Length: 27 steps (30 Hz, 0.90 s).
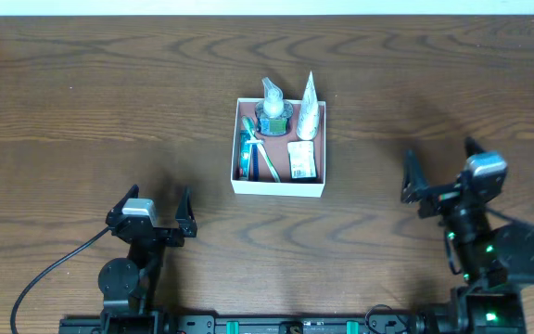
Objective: Pack container
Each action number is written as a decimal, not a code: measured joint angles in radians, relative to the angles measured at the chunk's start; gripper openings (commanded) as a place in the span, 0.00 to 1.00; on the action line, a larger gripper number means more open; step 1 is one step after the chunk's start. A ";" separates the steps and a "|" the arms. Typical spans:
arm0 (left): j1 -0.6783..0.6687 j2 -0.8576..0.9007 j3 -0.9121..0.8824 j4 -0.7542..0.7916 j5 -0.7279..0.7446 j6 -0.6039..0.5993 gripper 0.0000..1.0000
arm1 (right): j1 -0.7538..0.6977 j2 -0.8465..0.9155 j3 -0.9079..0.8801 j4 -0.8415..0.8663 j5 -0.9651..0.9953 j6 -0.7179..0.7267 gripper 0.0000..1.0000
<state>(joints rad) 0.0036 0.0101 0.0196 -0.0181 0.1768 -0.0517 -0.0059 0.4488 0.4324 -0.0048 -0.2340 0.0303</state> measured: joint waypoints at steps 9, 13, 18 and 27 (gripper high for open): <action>0.000 0.000 0.000 0.000 0.000 0.000 0.98 | 0.010 -0.207 -0.197 0.107 -0.019 -0.013 0.99; 0.000 0.000 0.000 0.000 0.000 0.000 0.98 | 0.010 -0.273 -0.247 0.135 -0.021 -0.014 0.99; 0.000 0.000 0.000 0.000 0.000 0.000 0.98 | 0.010 -0.340 -0.321 0.171 -0.021 -0.014 0.99; 0.000 0.000 0.000 0.000 0.000 0.000 0.98 | 0.010 -0.391 -0.388 0.182 -0.021 -0.016 0.99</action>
<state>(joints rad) 0.0036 0.0101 0.0196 -0.0181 0.1768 -0.0517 0.0044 0.0578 0.0441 0.1772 -0.2546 0.0143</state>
